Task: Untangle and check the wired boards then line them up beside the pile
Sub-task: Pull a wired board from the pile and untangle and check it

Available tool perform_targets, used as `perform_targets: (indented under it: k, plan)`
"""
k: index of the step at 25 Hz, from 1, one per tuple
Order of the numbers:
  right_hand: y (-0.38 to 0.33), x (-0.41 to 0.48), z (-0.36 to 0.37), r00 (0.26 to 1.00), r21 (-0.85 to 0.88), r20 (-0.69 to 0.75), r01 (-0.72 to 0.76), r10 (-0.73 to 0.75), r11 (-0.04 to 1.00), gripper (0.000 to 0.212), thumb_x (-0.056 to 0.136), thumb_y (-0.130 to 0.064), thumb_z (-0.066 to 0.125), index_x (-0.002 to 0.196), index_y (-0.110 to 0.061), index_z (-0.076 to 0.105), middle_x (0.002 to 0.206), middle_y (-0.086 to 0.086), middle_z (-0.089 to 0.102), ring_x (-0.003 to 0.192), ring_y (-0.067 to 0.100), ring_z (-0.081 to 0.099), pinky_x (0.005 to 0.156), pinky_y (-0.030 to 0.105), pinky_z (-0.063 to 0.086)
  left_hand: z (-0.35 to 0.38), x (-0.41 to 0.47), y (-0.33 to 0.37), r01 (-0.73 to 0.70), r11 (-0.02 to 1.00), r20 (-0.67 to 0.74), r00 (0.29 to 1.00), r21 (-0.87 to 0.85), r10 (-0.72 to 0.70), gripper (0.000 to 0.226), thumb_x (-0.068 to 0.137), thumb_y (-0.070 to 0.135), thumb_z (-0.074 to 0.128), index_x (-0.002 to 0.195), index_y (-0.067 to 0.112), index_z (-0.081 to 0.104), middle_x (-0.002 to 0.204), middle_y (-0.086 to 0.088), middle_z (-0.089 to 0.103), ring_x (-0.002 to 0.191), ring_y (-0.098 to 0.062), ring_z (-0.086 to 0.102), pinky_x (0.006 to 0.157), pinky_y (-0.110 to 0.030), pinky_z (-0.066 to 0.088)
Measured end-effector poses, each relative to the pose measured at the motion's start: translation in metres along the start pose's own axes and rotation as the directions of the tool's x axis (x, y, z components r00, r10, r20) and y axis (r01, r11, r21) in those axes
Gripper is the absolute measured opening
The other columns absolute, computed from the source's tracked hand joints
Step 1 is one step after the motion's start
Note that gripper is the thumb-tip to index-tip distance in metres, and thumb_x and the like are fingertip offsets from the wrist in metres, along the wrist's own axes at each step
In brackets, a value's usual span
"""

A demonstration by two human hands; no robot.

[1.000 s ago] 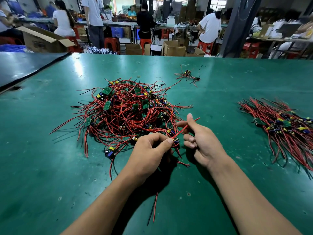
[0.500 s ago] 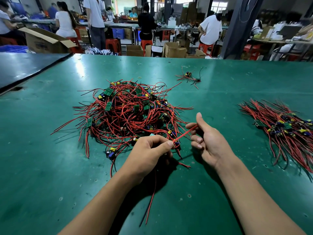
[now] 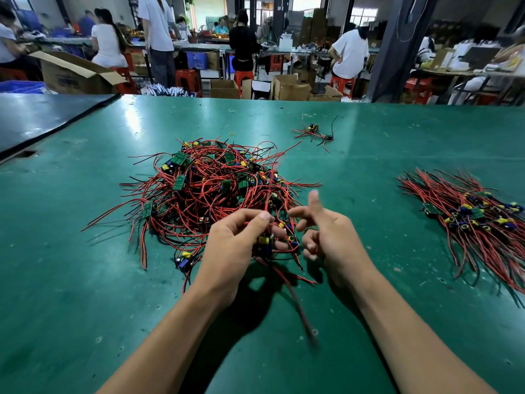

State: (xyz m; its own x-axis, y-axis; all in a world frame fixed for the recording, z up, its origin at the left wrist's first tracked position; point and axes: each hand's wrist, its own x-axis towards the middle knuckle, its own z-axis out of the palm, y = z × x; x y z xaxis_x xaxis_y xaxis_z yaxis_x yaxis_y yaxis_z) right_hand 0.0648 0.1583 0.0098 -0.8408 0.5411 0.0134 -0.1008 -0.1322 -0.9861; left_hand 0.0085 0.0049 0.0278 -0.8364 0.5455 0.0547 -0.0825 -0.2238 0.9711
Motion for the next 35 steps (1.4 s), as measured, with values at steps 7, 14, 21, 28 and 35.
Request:
perform_targets:
  k: [7, 14, 21, 28, 35]
  plan:
    - [0.012, -0.013, 0.010, 0.945, -0.508, 0.254, 0.313, -0.207, 0.802, 0.021, 0.082, -0.045, 0.078, 0.082, -0.023, 0.076, 0.074, -0.002, 0.073, 0.064, 0.003, 0.057, 0.062, 0.027, 0.049, -0.001, 0.006, 0.014, -0.070, 0.953, -0.133, 0.991, -0.294, 0.032, 0.009, 0.102, 0.014, 0.045, 0.095, 0.011, 0.051, 0.098, -0.017, 0.075, 0.090, -0.030, 0.073, 0.061, -0.030, 0.058]
    - [0.008, -0.026, 0.027, 0.950, -0.272, 0.274, 0.227, -0.151, 0.935, 0.040, 0.081, -0.062, 0.066, 0.077, -0.022, 0.067, 0.065, -0.008, 0.060, 0.058, 0.005, 0.052, 0.054, 0.016, 0.041, 0.001, 0.009, 0.008, -0.005, 0.921, -0.158, 0.986, -0.389, -0.061, 0.008, 0.102, 0.017, 0.044, 0.101, 0.011, 0.049, 0.104, -0.011, 0.075, 0.099, -0.023, 0.072, 0.077, -0.034, 0.061]
    - [-0.004, -0.016, 0.025, 0.979, 0.121, 0.203, -0.016, -0.009, 0.993, 0.032, 0.071, -0.049, 0.075, 0.069, -0.020, 0.063, 0.059, -0.004, 0.056, 0.045, 0.003, 0.040, 0.039, 0.013, 0.025, -0.004, 0.006, 0.005, 0.116, 0.877, 0.029, 0.993, -0.466, -0.116, 0.019, 0.082, 0.007, 0.058, 0.100, 0.014, 0.055, 0.112, -0.013, 0.071, 0.097, -0.025, 0.070, 0.084, -0.033, 0.058]
    - [-0.019, -0.024, 0.010, 0.848, 0.232, 0.510, -0.295, 0.142, 0.927, 0.028, 0.077, -0.040, 0.080, 0.063, -0.018, 0.070, 0.051, -0.004, 0.055, 0.035, 0.001, 0.046, 0.035, 0.013, 0.037, 0.000, -0.003, 0.005, 0.503, 0.816, 0.318, 0.853, -0.286, -0.414, 0.032, 0.075, 0.042, 0.063, 0.076, 0.010, 0.065, 0.056, 0.000, 0.056, 0.036, -0.010, 0.046, 0.035, -0.016, 0.035]
    - [-0.014, -0.015, 0.005, 0.908, 0.055, 0.330, -0.291, 0.257, 0.955, 0.047, 0.070, -0.057, 0.082, 0.061, -0.021, 0.055, 0.047, -0.003, 0.033, 0.043, 0.018, 0.023, 0.049, 0.029, 0.012, -0.003, -0.008, -0.001, 0.504, 0.826, 0.454, 0.816, -0.253, -0.358, 0.020, 0.078, 0.020, 0.070, 0.095, 0.011, 0.073, 0.097, -0.010, 0.075, 0.066, -0.018, 0.072, 0.060, -0.027, 0.059]
